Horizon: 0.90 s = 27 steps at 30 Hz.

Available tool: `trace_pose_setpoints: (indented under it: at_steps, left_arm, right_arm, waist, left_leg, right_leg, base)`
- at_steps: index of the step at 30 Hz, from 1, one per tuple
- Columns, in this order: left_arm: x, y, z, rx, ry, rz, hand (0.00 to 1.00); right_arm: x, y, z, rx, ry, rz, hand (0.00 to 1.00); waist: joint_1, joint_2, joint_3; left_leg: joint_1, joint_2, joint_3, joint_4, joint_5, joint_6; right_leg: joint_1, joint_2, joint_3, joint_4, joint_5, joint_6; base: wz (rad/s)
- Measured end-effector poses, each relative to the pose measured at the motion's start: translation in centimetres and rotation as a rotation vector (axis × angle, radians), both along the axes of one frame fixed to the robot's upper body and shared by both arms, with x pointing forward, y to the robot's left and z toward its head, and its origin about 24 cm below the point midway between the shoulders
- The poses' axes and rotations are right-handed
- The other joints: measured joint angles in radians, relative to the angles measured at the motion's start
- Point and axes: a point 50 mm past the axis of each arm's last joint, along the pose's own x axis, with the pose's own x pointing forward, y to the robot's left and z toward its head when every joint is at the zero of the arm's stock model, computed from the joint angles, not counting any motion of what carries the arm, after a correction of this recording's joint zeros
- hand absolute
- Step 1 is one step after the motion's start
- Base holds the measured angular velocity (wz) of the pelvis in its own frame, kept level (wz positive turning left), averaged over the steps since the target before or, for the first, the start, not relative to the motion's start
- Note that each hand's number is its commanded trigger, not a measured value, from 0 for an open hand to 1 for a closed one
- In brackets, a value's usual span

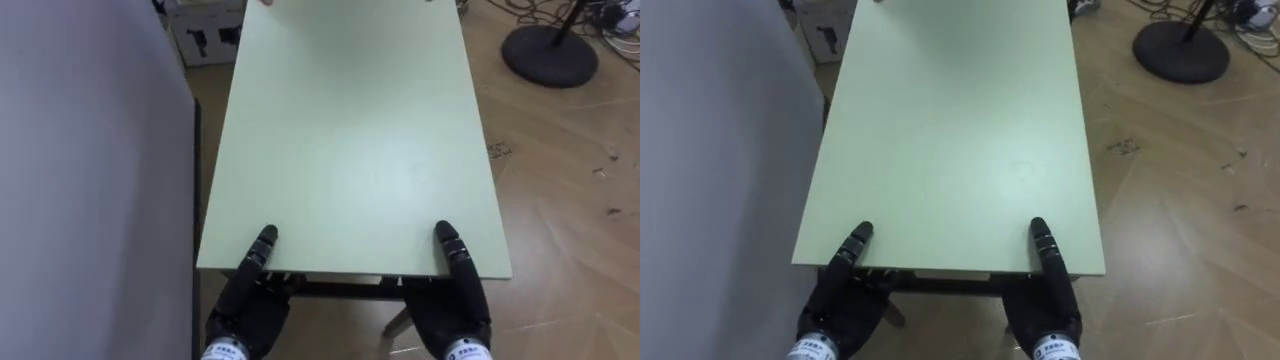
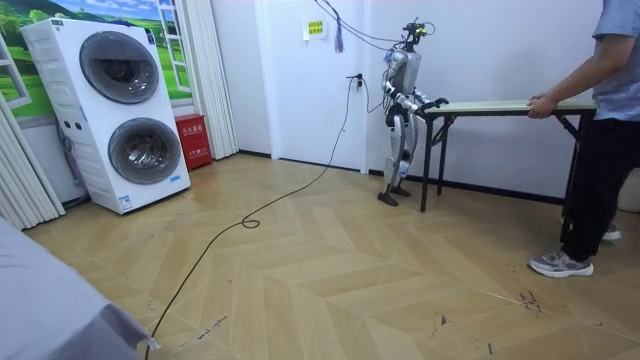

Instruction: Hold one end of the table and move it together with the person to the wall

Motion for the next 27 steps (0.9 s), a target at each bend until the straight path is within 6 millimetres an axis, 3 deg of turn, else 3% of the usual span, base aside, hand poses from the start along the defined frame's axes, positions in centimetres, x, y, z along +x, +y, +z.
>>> trace_pose_setpoints:
  at_steps: [5,7,12,15,22,27]
  left_arm:
    - [-0.06,0.01,-0.05,0.001,0.006,0.004,1.0]
    - [-0.03,-0.05,-0.01,0.0,0.001,0.012,1.0]
    - [0.09,0.01,0.1,0.011,-0.012,0.031,1.0]
    - [0.09,-0.17,0.09,0.006,-0.012,0.031,1.0]
    - [0.09,-0.12,0.02,0.007,-0.007,0.035,1.0]
    - [0.09,-0.05,-0.08,0.008,0.002,0.042,1.0]
  right_arm:
    - [0.13,0.04,0.01,-0.005,0.007,0.005,1.0]
    - [0.28,0.06,0.08,-0.005,0.002,0.007,1.0]
    - [0.71,0.17,0.31,-0.006,-0.012,0.02,1.0]
    - [0.65,0.12,0.28,-0.006,-0.01,0.017,1.0]
    - [0.78,0.12,0.4,-0.014,-0.01,0.02,1.0]
    - [0.92,0.18,0.41,-0.016,0.002,0.025,1.0]
  waist:
    - [0.033,0.001,0.0006]
    - [0.048,0.005,0.0013]
    - [0.05,0.015,0.0005]
    - [0.037,0.016,-0.0001]
    - [0.024,0.014,-0.0009]
    - [0.024,0.011,-0.0004]
  left_leg:
    - [-0.013,-0.008,-0.029,0.009,0.0,0.001]
    - [-0.023,-0.007,-0.029,0.017,-0.001,0.012]
    - [-0.043,-0.017,-0.034,0.04,-0.018,0.023]
    - [-0.031,-0.04,-0.059,0.036,-0.019,0.028]
    - [-0.022,-0.057,-0.067,0.036,-0.019,0.033]
    - [-0.004,-0.058,-0.063,0.021,-0.019,0.033]
  right_leg:
    - [0.006,-0.003,-0.025,0.002,-0.008,0.001]
    - [0.004,-0.006,-0.04,0.005,-0.013,0.003]
    - [-0.024,-0.025,-0.035,0.076,-0.042,0.003]
    - [-0.019,-0.039,0.001,0.102,-0.06,0.015]
    - [-0.017,-0.038,0.09,0.103,-0.072,0.022]
    - [0.005,-0.033,0.109,0.087,-0.072,0.023]
  base:
    - [0.25]
    - [0.23]
    - [0.21]
    - [0.28]
    - [0.13]
    - [0.0]
